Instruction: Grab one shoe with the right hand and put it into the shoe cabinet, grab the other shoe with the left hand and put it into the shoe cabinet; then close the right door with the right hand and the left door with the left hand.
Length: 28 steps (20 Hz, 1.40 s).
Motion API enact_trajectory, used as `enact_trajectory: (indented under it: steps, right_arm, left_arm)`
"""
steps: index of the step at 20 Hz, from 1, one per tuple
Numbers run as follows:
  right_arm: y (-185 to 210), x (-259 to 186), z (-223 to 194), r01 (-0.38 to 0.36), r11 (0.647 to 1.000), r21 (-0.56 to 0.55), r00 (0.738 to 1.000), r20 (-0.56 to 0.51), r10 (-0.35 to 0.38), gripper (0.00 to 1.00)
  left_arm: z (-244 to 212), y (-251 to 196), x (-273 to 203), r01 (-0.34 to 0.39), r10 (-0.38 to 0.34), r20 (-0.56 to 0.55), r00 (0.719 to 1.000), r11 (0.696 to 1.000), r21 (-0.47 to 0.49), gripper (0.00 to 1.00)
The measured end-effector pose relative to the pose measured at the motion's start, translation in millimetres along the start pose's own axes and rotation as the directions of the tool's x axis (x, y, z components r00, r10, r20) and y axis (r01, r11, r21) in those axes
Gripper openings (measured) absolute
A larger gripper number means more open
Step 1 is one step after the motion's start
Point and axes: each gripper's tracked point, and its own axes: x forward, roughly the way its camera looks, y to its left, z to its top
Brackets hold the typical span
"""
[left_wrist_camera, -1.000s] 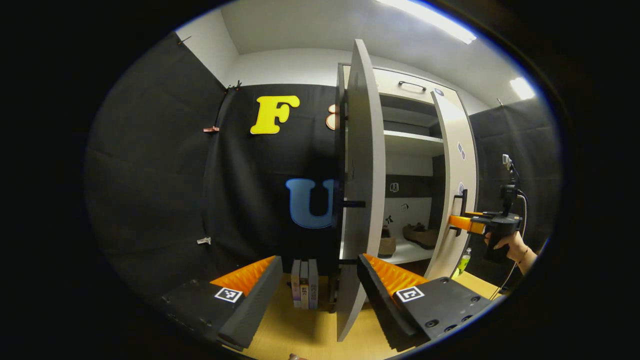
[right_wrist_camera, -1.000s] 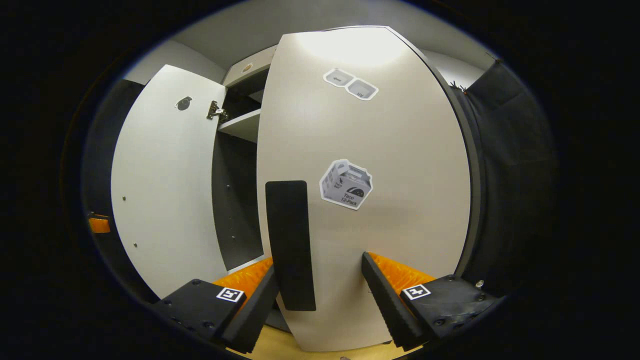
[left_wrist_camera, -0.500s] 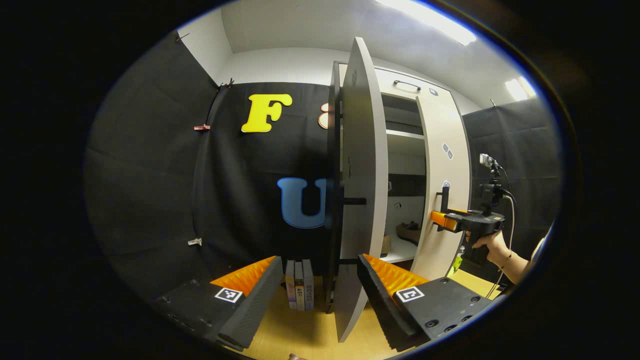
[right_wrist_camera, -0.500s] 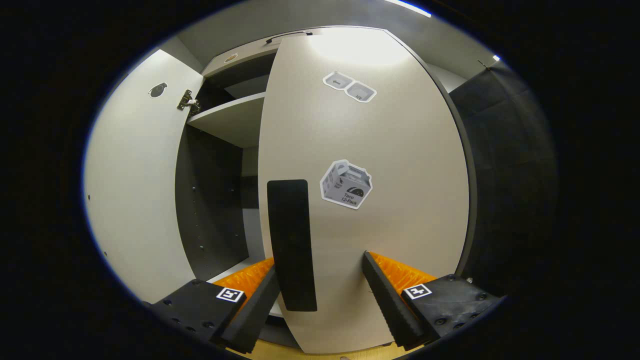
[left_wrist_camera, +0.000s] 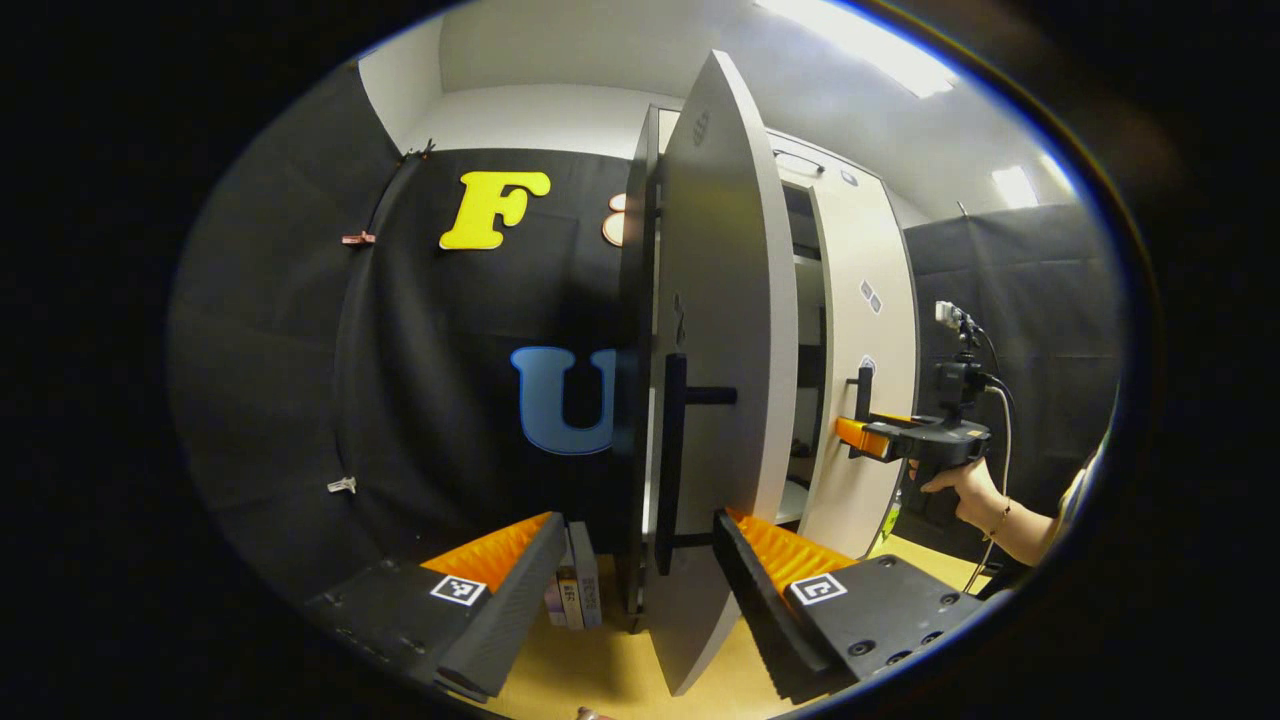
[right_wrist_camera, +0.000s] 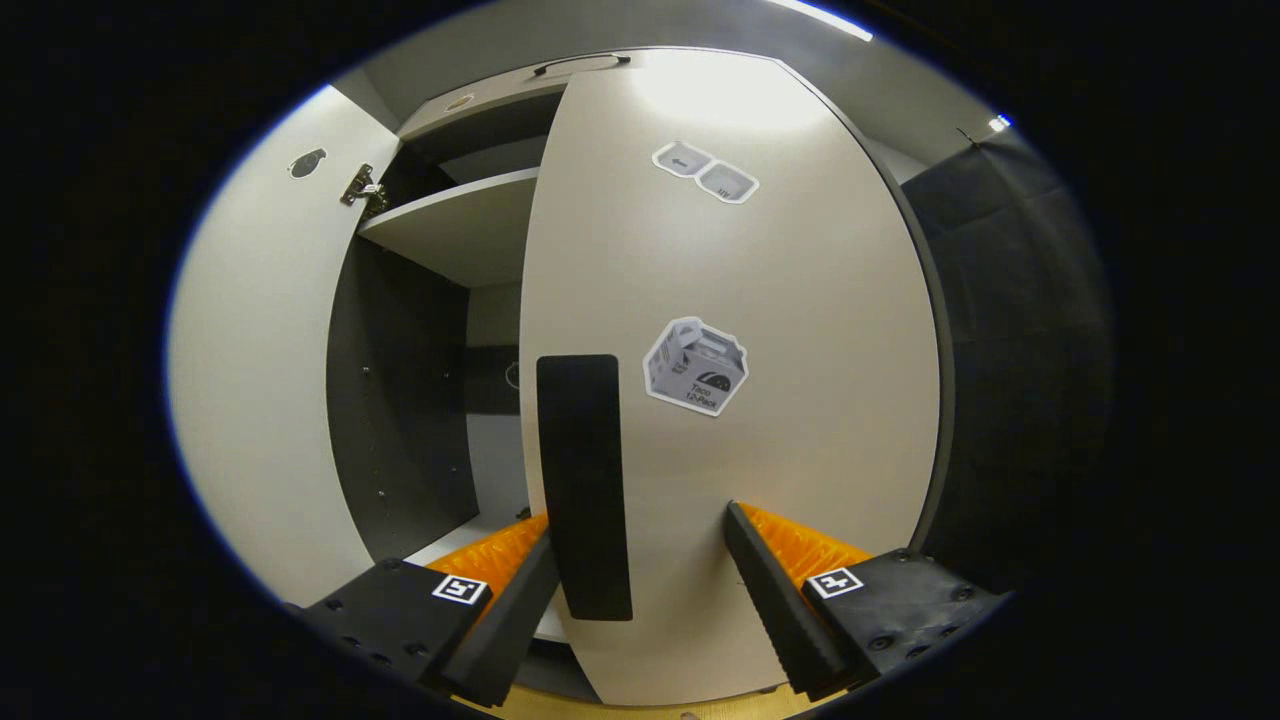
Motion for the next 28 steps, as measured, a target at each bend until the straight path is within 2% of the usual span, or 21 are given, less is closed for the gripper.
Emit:
enact_trajectory:
  steps: [4, 5, 11, 14, 19, 23, 24, 28]
  right_arm:
    - [1, -25, 6, -0.030, 0.999, 0.044, 1.000, 0.009, 0.030, 1.00]
    - [0, -33, 9, -0.036, 0.999, 0.036, 0.999, 0.016, 0.035, 1.00]
    - [-15, -75, 25, -0.033, 0.999, -0.019, 0.998, 0.046, 0.034, 0.99]
    - [-37, -93, 31, -0.011, 1.000, -0.022, 0.999, 0.053, 0.012, 0.98]
    - [-79, -112, 40, 0.042, 0.999, 0.004, 0.998, 0.056, -0.043, 0.98]
    - [-98, -120, 47, 0.046, 0.999, 0.000, 0.997, 0.062, -0.045, 0.98]
    - [-102, -123, 47, 0.044, 0.999, -0.001, 0.997, 0.061, -0.044, 0.98]
    - [-134, -137, 52, 0.073, 0.997, -0.020, 0.996, 0.057, -0.072, 0.98]
  left_arm:
    - [2, -4, 7, 0.053, -0.053, -0.001, 0.999, 0.999, -0.004, 0.96]
    - [3, -6, 6, 0.063, -0.063, -0.004, 0.998, 0.998, 0.005, 0.94]
    - [1, -40, 20, 0.157, -0.157, -0.002, 0.988, 0.988, -0.005, 0.94]
    - [4, -47, 37, 0.147, -0.147, 0.004, 0.989, 0.988, 0.037, 0.94]
    - [-1, -74, 52, 0.217, -0.217, 0.005, 0.976, 0.976, -0.024, 0.94]
    - [-2, -112, 76, 0.272, -0.272, 0.011, 0.962, 0.962, -0.019, 0.96]
    - [-5, -122, 85, 0.284, -0.284, 0.007, 0.959, 0.959, -0.026, 0.94]
    - [-10, -155, 122, 0.292, -0.292, 0.006, 0.956, 0.956, -0.036, 0.98]
